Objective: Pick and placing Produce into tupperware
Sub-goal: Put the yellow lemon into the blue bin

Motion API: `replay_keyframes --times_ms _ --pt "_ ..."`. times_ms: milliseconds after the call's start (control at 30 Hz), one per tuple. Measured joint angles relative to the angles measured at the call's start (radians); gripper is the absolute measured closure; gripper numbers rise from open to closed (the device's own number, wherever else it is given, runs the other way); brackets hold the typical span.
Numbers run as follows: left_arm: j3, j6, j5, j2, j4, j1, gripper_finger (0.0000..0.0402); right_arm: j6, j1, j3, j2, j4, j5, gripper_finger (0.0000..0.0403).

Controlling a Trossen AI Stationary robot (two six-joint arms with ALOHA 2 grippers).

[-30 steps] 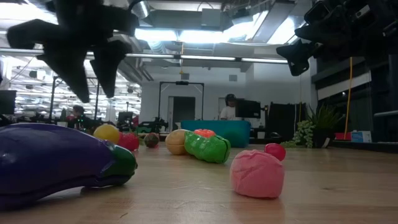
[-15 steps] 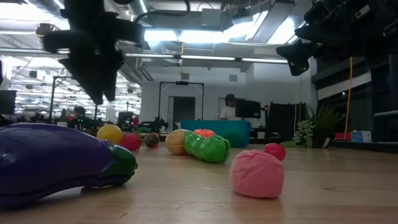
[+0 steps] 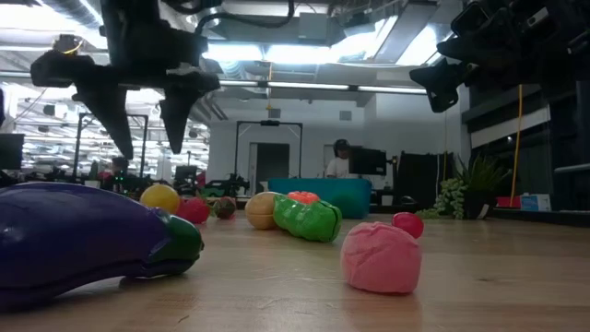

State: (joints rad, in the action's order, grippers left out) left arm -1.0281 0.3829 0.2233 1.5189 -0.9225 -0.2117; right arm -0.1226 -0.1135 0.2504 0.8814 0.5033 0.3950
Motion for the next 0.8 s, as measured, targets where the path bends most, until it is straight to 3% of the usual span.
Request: replay_keyframes --times_ms 100,367,800 --pt "0.038 0.103 -0.039 0.013 0.024 0.018 0.0138 0.000 0.000 0.000 0.000 -0.001 0.000 0.0155" --pt "0.083 0.271 0.084 0.038 0.040 0.044 0.0138 0.000 0.000 0.000 0.000 -0.007 0.000 0.0155" --pt "0.086 0.386 -0.026 0.039 0.123 0.111 0.0138 0.003 0.000 0.000 0.000 -0.013 0.000 0.0155"
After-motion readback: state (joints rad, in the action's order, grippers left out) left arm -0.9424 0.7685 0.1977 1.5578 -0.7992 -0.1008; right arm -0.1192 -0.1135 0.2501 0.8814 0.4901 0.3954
